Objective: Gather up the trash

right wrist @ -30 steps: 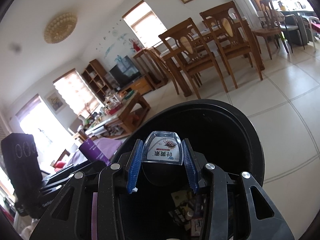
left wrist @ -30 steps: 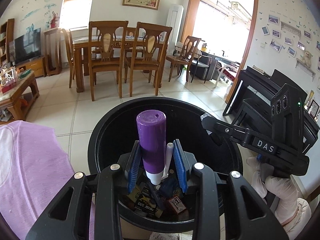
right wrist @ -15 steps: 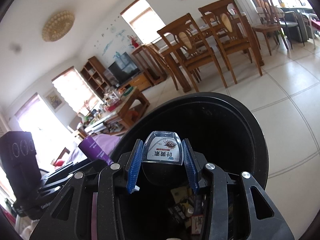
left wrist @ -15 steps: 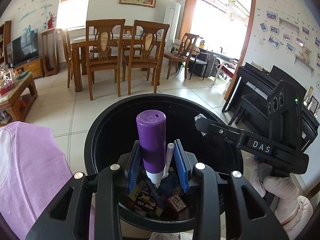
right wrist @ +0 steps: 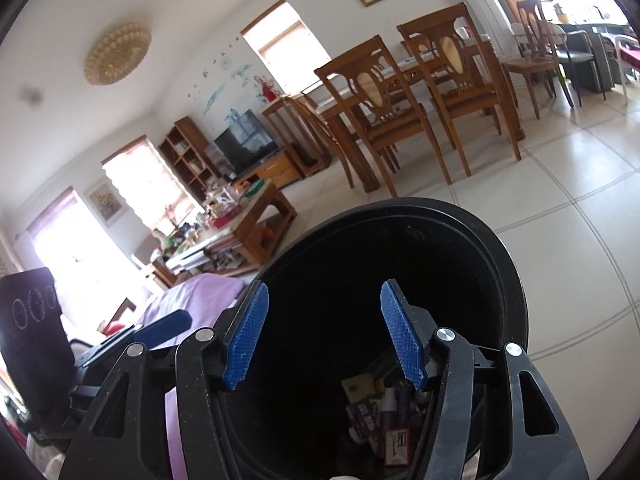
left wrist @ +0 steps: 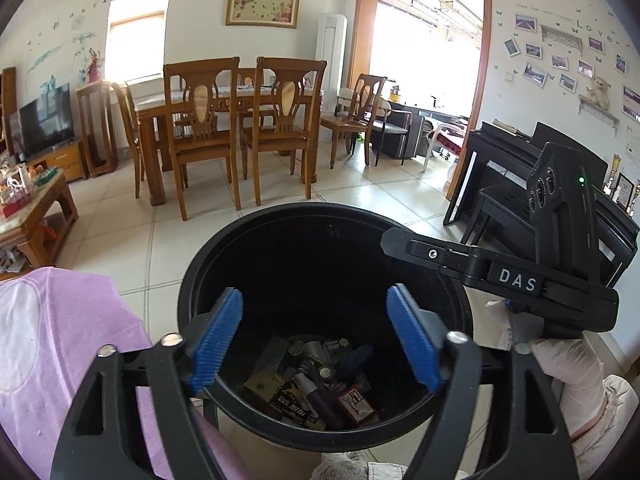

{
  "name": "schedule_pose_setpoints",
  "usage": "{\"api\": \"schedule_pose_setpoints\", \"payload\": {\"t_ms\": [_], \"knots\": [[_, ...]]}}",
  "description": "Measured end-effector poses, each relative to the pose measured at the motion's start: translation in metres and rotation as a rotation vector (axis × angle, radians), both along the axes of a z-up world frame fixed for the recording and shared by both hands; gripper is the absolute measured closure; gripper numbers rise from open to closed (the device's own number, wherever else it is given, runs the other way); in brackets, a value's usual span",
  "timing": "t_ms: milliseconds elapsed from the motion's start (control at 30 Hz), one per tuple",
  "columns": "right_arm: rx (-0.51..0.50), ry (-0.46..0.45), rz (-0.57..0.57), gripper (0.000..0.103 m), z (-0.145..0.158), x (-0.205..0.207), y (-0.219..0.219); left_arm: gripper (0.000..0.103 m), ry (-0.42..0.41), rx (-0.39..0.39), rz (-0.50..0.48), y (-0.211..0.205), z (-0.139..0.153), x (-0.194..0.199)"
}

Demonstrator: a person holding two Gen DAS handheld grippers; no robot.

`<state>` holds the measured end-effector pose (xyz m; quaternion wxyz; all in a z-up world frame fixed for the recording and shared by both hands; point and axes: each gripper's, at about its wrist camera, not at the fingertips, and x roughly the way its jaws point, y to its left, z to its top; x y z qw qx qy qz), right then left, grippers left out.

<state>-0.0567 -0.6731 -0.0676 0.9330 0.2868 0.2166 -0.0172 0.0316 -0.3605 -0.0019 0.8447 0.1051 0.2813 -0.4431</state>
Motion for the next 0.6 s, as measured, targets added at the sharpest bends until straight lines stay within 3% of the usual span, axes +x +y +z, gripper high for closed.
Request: {"api": "schedule_pose_setpoints", "payload": {"t_ms": [67, 167, 333, 433, 600], "knots": [[-0.007, -0.002, -0.001, 0.041, 0.004, 0.000, 0.005, 0.017, -0.013, -0.010, 0.005, 0.007, 0.003, -0.002], [-0.018, -0.013, -0.003, 0.034, 0.010, -0.002, 0.014, 0.005, -0.030, -0.007, 0.023, 0.020, 0.008, -0.005], [-0.045, -0.029, 0.032, 0.030, 0.024, 0.006, 0.045, 0.005, -0.056, -0.007, 0.077, 0.057, 0.016, -0.008], [-0.070, -0.041, 0.068, 0.028, 0.034, 0.015, 0.075, 0.005, -0.044, -0.013, 0.153, 0.095, 0.018, -0.002], [-0.120, -0.061, 0.151, 0.022, 0.050, 0.040, 0.144, 0.005, -0.034, -0.077, 0.372, 0.184, 0.021, 0.015]]}}
